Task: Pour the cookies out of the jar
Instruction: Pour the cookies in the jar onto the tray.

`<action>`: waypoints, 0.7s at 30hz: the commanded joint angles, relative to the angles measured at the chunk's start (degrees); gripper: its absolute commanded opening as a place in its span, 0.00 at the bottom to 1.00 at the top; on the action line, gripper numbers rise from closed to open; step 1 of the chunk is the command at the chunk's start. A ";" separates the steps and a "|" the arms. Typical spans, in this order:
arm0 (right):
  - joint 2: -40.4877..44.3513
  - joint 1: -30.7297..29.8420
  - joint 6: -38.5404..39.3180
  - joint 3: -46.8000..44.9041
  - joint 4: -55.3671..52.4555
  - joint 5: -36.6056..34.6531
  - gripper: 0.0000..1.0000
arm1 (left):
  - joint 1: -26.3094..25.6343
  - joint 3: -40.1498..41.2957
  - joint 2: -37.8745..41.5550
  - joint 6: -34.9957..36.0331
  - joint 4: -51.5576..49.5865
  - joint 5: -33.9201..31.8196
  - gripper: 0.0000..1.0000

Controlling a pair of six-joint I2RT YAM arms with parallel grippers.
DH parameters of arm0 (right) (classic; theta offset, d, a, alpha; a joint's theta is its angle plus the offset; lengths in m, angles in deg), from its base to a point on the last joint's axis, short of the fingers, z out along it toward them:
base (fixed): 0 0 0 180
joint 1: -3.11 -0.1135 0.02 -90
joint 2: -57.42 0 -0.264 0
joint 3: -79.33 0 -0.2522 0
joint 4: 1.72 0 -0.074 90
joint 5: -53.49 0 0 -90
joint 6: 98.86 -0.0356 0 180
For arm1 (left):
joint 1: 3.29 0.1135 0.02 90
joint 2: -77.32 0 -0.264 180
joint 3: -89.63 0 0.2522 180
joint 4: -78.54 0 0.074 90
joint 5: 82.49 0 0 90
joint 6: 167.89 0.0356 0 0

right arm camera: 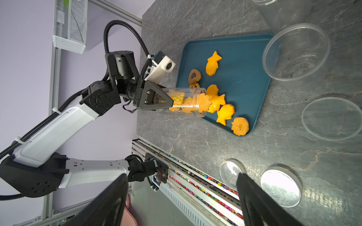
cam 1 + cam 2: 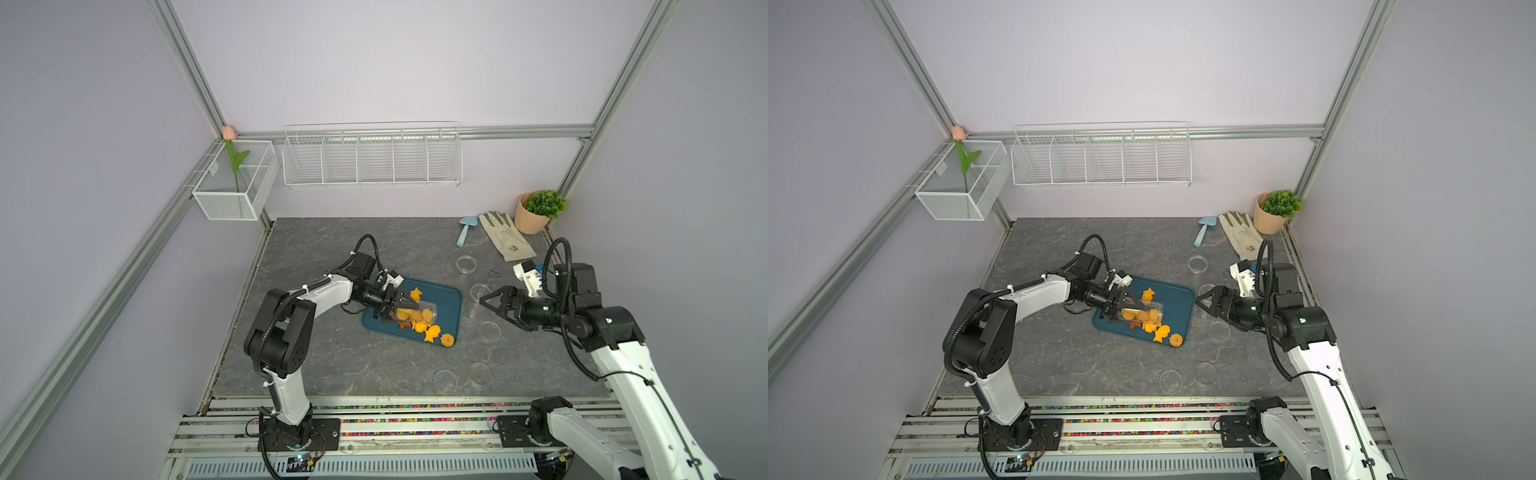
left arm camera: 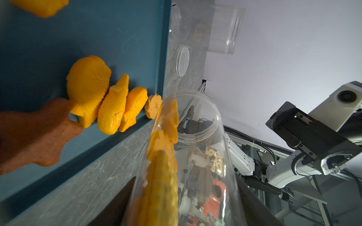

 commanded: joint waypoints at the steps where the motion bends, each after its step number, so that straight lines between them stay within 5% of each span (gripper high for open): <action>1: 0.13 0.24 -0.31 -0.57 0.11 1.49 0.89 | 0.35 -2.55 -0.84 3.14 -2.71 0.19 0.70; 21: 1.67 -2.36 -9.44 -3.18 1.87 -4.55 0.88 | 0.34 -11.80 -6.33 13.93 -15.87 1.60 0.70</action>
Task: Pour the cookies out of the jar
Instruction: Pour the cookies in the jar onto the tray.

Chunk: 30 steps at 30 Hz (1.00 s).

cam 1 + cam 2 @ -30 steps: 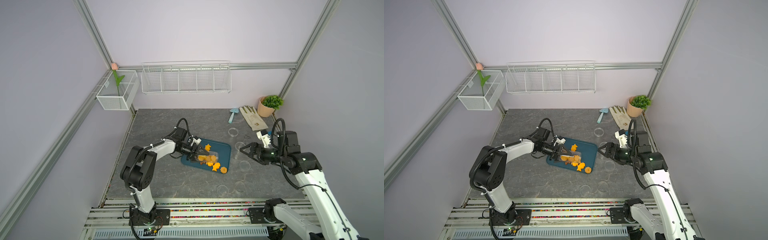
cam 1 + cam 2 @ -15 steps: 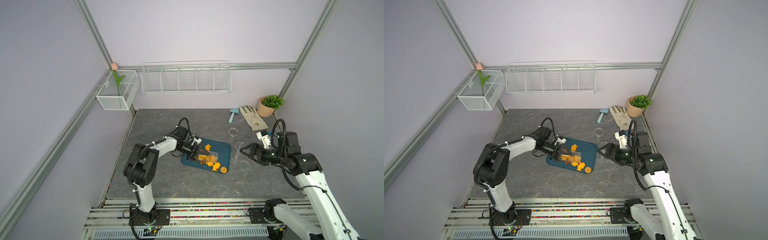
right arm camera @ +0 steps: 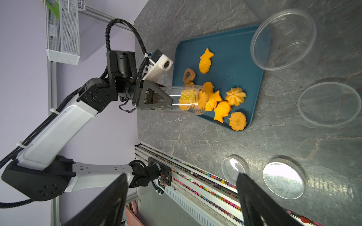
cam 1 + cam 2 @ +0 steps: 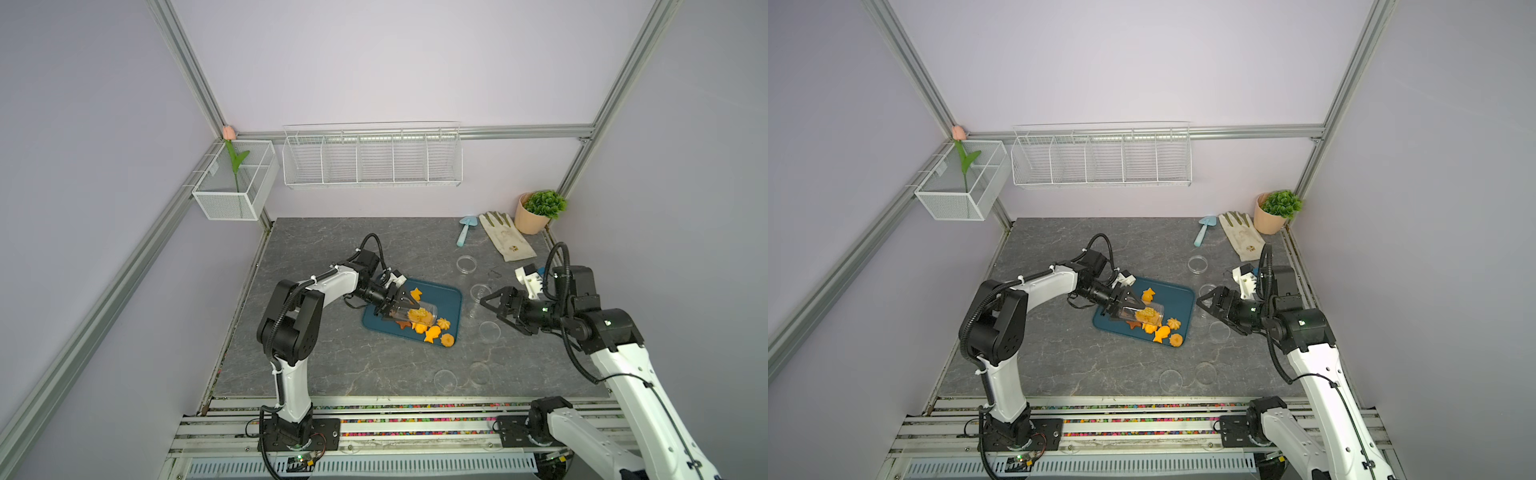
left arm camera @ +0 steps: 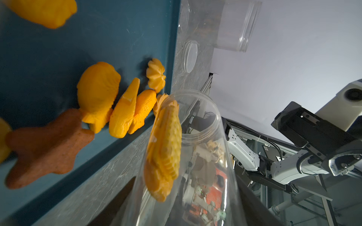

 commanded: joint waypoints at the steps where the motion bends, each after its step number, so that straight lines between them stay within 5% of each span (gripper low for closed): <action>1: 0.70 -2.48 -4.15 -1.70 2.19 -2.70 0.88 | 0.33 -2.90 -0.25 3.07 -2.20 1.76 0.70; 21: -10.20 -5.71 2.52 7.71 1.75 2.70 0.88 | 0.35 -4.50 -0.43 4.07 -4.65 0.28 0.70; 30: -3.21 -8.41 -4.95 3.15 4.92 -2.82 0.88 | 0.34 -4.76 1.14 5.06 -5.48 0.58 0.70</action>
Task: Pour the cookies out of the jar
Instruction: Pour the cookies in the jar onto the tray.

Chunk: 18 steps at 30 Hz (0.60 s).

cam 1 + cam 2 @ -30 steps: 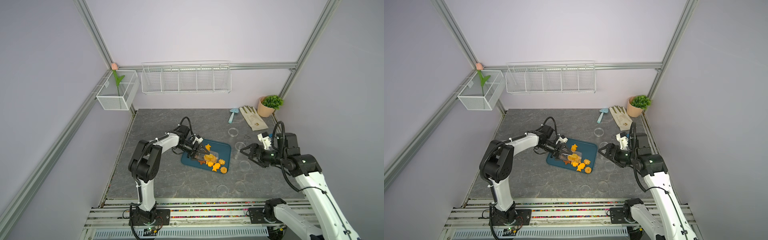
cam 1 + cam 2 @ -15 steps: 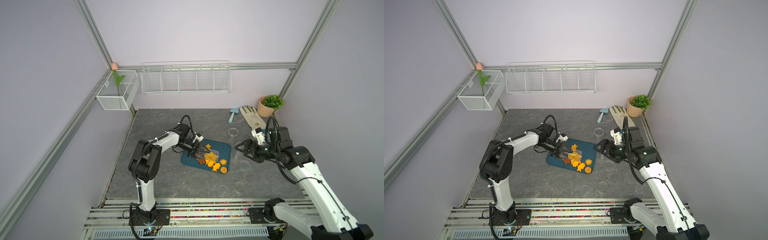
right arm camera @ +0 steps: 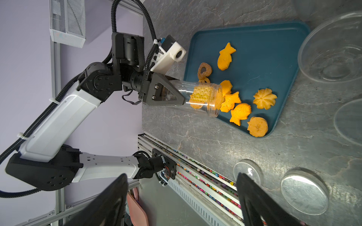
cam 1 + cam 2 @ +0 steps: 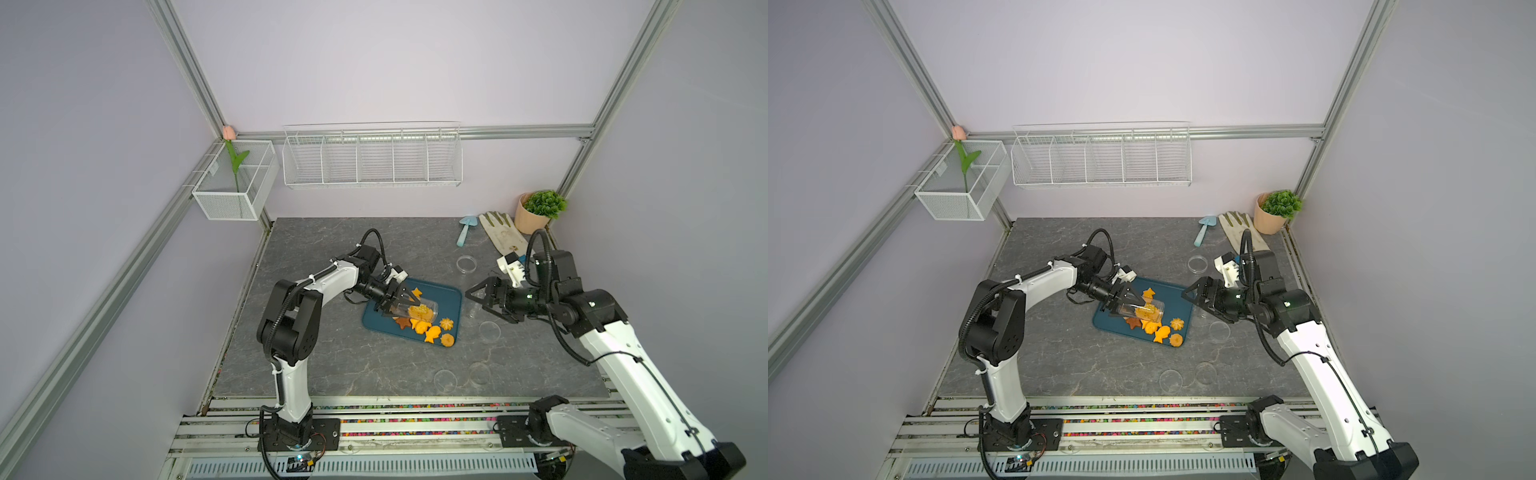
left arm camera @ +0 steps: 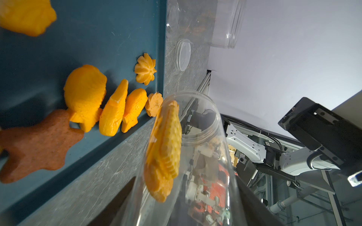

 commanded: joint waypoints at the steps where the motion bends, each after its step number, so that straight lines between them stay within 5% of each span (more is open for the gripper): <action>1: 3.41 -1.46 -3.69 -2.70 1.82 -3.12 0.88 | 0.35 -0.19 1.82 0.76 0.78 0.65 0.70; 18: -1.79 -8.11 -5.38 -0.39 5.43 -8.84 0.88 | 1.67 -2.36 1.84 3.07 -1.95 -2.47 0.70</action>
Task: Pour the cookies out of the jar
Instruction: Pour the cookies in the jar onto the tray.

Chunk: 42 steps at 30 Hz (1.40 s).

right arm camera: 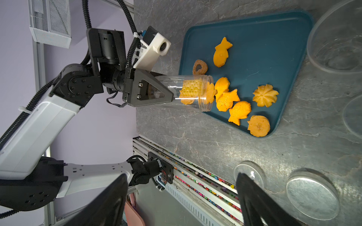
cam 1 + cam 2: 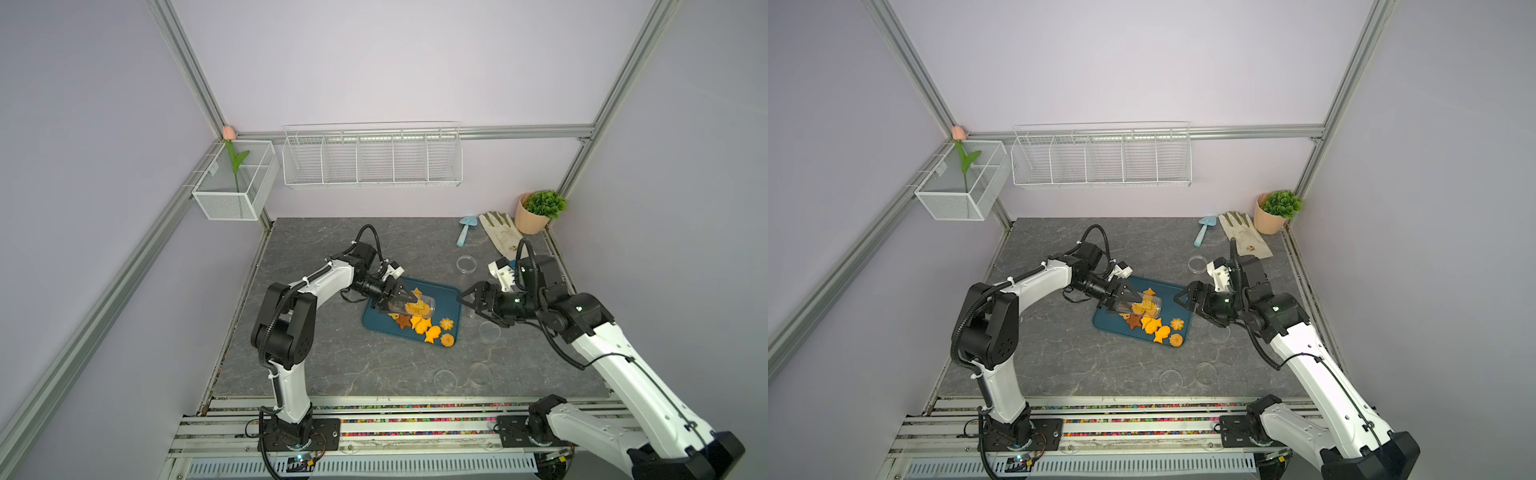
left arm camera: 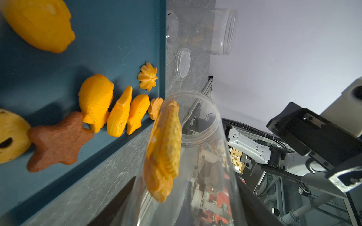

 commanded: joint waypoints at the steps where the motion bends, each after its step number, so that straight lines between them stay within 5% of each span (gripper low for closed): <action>1: 0.72 -1.39 -1.16 0.59 1.80 -2.35 0.88 | 0.45 -2.95 -0.63 2.85 -2.35 -0.02 0.70; 22: -10.10 -1.54 4.76 9.26 0.95 2.38 0.88 | 0.29 -6.20 -1.57 2.41 -4.23 -4.59 0.70; 42: -6.18 -1.57 6.78 5.14 -2.21 1.92 0.88 | -0.83 -11.69 -4.15 -0.52 -5.66 -11.08 0.70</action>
